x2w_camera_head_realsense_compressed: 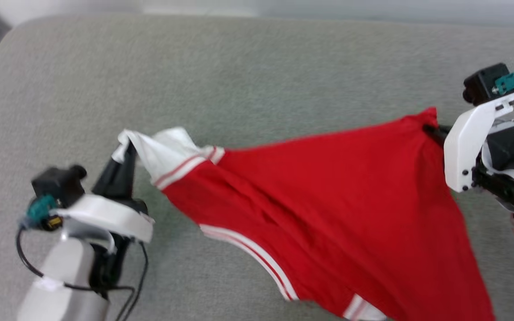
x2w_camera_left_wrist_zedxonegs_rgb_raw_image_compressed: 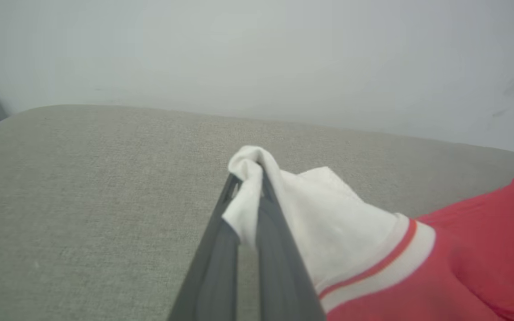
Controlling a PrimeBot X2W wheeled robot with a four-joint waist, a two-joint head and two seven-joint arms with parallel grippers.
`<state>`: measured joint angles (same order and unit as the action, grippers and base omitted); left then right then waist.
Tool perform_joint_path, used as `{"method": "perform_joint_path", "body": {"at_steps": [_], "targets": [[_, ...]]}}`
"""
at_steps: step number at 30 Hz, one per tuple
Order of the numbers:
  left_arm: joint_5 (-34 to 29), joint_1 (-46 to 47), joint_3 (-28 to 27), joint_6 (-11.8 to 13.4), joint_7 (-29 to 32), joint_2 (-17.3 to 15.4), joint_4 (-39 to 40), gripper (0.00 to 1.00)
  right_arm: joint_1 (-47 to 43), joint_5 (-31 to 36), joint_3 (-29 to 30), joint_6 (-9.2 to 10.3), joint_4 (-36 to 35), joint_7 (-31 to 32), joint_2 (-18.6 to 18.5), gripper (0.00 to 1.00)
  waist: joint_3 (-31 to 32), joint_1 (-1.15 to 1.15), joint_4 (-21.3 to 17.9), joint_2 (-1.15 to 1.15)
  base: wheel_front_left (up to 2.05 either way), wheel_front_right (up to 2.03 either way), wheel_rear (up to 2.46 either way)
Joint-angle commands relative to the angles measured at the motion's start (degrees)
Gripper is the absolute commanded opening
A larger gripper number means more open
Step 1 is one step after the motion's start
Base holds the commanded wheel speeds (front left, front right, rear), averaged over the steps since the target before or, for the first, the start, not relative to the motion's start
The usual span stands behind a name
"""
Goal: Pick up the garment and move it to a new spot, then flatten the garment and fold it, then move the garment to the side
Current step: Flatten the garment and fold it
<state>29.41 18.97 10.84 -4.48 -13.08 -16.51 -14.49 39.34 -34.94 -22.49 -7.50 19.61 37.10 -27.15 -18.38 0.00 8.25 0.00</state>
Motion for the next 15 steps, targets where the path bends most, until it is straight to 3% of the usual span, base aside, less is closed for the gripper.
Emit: {"method": "perform_joint_path", "body": {"at_steps": [1, 7, 15], "targets": [[-0.39, 2.81, -0.47, -0.06, 0.41, -1.25, -0.87, 0.0, 0.86, 1.76, 1.29, 0.02, 1.82, -2.29, 1.91, 0.0, 3.39, 0.0, -3.14, 0.0, 0.0, 0.0, 0.0], [-1.28, 12.71, 0.08, -1.01, 3.13, -4.21, -5.33, 0.0, 4.21, 7.49, 6.12, 0.02, 6.14, -9.87, 6.72, 0.0, 5.84, 0.0, -7.08, 0.0, 0.0, 0.0, 0.0], [-2.5, 29.32, 2.09, -2.01, 6.55, -6.2, -14.52, 0.0, 13.36, 12.9, 10.09, 0.02, 11.4, -16.49, 10.94, 0.0, 4.02, 0.0, -10.59, 0.0, 0.0, 0.0, 0.0]]}}
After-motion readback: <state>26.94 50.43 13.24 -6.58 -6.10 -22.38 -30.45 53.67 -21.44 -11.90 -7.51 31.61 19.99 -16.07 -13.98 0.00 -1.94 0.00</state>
